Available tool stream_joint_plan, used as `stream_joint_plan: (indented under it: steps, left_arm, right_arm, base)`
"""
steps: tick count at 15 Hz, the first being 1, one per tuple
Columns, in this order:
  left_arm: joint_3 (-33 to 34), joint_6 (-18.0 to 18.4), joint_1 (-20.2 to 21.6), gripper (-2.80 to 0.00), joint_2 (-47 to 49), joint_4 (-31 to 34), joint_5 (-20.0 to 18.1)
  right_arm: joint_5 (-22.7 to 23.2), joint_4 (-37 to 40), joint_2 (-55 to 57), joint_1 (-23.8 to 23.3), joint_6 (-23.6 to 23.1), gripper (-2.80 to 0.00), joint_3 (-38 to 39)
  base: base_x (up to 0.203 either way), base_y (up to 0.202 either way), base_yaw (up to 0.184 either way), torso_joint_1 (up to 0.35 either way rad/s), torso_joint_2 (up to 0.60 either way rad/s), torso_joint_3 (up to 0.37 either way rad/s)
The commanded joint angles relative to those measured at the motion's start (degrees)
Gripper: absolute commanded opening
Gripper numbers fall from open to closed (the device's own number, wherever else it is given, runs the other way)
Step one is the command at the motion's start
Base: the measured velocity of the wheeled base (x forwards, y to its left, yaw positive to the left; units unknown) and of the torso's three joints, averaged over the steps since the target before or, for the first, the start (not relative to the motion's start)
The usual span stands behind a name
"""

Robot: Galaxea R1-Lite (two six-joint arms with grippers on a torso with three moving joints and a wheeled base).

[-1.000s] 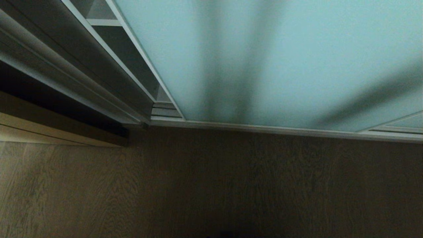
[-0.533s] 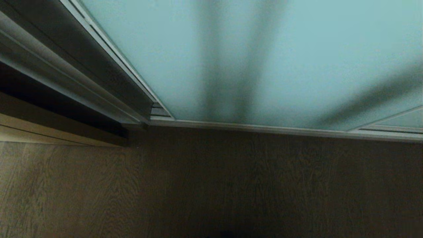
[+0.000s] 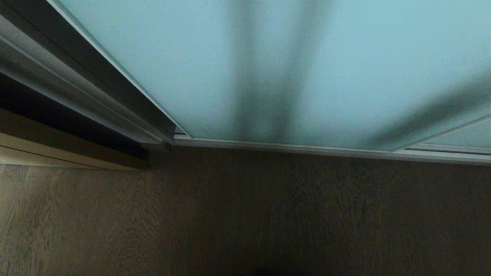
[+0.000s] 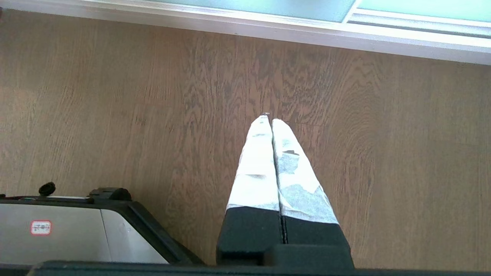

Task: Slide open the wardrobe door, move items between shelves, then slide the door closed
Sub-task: Close the door

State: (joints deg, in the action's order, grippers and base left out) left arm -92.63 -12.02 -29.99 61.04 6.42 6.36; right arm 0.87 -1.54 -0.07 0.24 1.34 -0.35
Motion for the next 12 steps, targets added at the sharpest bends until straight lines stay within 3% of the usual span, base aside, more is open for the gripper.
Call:
stream_joint_plan:
  steps: [1, 6, 7, 9, 12]
  left_arm:
    - [1.31, 0.32, 0.02, -2.8, -3.38, 1.83, -0.22]
    - [4.78, 2.68, 1.37, -2.8, -10.63, 12.02, -3.85]
    - [5.54, 2.79, 4.67, -2.8, -11.25, 13.41, -5.27]
    - [9.86, 3.13, 15.44, -2.8, -13.22, 14.5, -10.52]
    - [26.33, 7.2, 24.84, -2.8, -20.16, 12.54, -14.48]
  right_arm:
    - [0.01, -0.05, 0.07, 0.02, -0.02, -2.8, 0.0]
    - [0.01, -0.05, 0.07, 0.02, -0.02, -2.8, 0.0]
    - [0.01, -0.05, 0.07, 0.02, -0.02, -2.8, 0.0]
    - [0.01, -0.05, 0.07, 0.02, -0.02, -2.8, 0.0]
    - [0.02, -0.05, 0.07, 0.02, -0.02, -2.8, 0.0]
  base:
    - [0.0, 0.0, 0.0, 0.0, 0.0, 0.0]
    - [0.0, 0.0, 0.0, 0.0, 0.0, 0.0]
    - [0.0, 0.0, 0.0, 0.0, 0.0, 0.0]
    - [0.0, 0.0, 0.0, 0.0, 0.0, 0.0]
    - [0.0, 0.0, 0.0, 0.0, 0.0, 0.0]
